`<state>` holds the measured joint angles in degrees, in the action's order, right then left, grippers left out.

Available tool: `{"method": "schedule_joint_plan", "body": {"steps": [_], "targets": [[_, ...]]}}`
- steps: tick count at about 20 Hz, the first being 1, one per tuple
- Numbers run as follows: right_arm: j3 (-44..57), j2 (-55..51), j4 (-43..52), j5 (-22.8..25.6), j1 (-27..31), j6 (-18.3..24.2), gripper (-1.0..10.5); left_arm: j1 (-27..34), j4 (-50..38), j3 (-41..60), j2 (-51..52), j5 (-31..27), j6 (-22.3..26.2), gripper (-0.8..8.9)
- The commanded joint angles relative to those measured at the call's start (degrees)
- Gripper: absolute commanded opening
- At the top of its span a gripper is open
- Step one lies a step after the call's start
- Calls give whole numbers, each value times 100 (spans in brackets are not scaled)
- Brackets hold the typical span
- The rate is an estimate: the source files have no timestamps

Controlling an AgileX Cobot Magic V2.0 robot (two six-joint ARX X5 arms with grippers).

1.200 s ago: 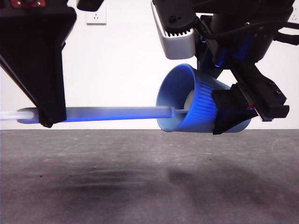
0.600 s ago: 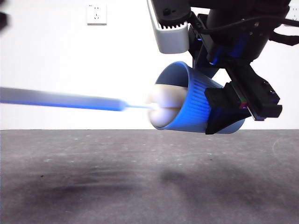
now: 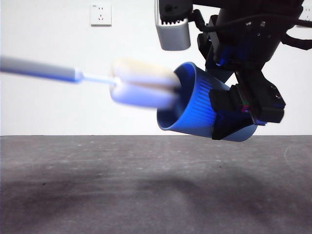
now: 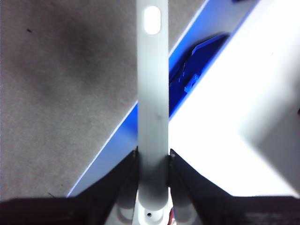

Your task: Pick up the cup brush,pick up the cup,insert the brush into the cup,clean the cup,put the cup brush back,put the cup back to the fixed position on the table

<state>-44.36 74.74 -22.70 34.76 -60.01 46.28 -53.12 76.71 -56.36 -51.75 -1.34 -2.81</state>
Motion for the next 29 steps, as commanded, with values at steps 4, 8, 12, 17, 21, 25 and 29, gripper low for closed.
{"method": "schedule_joint_plan", "body": {"steps": [4,8,12,17,21,25,29], "targets": [[-17,-155,59,422,13,-1071,-17,-11,243,7,520,-236,-822,-9],[-17,-402,81,619,111,-1862,-17,-11,240,7,767,-807,-1502,-9],[-17,-802,81,605,256,-2868,-17,-11,63,9,820,-1661,-2166,-9],[-17,-1508,90,293,308,-4004,-17,-4,-1099,52,704,-2267,-2765,-9],[-17,-2162,179,-177,308,-4513,-17,105,-2433,59,107,-2393,-2771,-9],[-17,-2839,160,-334,304,-4708,-17,341,-3362,59,-1123,-2365,-2896,-9],[-17,-3416,81,-334,304,-4946,-17,684,-4387,59,-2326,-1816,-2951,-9]]}}
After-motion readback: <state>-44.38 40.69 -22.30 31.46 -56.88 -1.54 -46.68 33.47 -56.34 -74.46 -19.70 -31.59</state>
